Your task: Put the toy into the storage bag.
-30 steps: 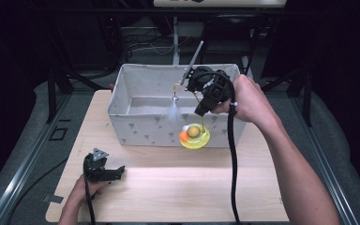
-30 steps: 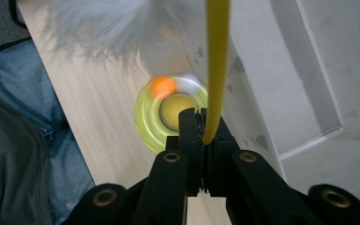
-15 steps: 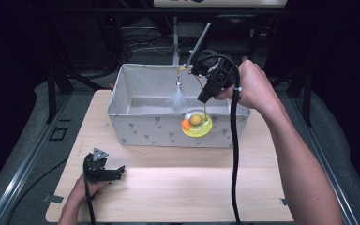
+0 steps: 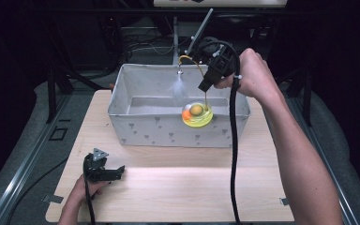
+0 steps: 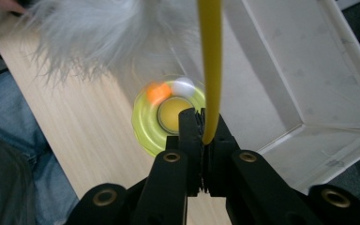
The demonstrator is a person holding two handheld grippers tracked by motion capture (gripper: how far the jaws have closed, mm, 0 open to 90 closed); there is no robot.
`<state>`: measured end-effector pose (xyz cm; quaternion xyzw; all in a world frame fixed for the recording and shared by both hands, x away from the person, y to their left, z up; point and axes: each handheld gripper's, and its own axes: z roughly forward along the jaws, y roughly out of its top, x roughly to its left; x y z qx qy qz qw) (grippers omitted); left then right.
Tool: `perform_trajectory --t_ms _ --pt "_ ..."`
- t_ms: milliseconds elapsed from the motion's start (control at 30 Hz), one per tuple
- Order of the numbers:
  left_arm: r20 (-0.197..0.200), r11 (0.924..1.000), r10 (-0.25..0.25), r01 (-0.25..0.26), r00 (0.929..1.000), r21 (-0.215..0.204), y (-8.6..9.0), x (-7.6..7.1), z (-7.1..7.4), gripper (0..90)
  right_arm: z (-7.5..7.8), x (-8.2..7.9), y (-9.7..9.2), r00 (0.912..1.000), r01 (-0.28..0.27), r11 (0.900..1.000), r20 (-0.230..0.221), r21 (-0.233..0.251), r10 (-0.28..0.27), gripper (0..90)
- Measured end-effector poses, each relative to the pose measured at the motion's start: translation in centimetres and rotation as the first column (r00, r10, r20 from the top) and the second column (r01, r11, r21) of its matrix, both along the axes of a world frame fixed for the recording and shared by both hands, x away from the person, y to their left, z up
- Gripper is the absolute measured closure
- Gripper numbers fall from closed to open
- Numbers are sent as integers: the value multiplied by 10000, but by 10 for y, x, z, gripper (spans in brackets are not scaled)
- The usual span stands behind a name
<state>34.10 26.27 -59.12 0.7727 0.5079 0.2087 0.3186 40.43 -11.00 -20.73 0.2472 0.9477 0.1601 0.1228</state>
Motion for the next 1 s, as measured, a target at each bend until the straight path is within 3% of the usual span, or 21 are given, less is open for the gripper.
perform_trajectory --t_ms 600,1000 --pt "10 10000 11 -11 10000 -26 0 0 0 0 13 23 -13 9965 805 9967 221 109 -807 886" --pt "20 10000 9 -9 10000 -40 0 0 0 0 10 42 -25 9860 1608 9868 421 196 -1615 885"
